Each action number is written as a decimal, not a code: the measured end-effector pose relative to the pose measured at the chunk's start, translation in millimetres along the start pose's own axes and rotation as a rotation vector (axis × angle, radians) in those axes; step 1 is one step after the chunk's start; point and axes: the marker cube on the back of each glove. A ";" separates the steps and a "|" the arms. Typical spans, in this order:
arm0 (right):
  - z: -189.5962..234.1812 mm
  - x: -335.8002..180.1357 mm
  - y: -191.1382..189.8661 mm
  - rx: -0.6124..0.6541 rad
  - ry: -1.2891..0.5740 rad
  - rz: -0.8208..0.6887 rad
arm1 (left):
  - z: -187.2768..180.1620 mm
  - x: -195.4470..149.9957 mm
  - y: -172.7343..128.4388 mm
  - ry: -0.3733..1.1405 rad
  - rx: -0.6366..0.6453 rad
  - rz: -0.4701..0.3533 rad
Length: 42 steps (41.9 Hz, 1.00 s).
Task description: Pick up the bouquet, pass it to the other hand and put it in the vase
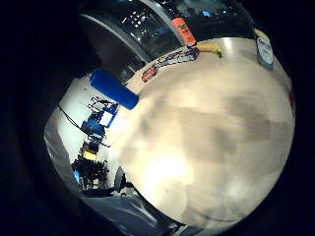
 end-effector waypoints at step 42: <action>-18.8 -0.7 7.5 0.039 0.160 0.091 | -27.2 -146.7 70.1 -0.265 -0.472 -0.512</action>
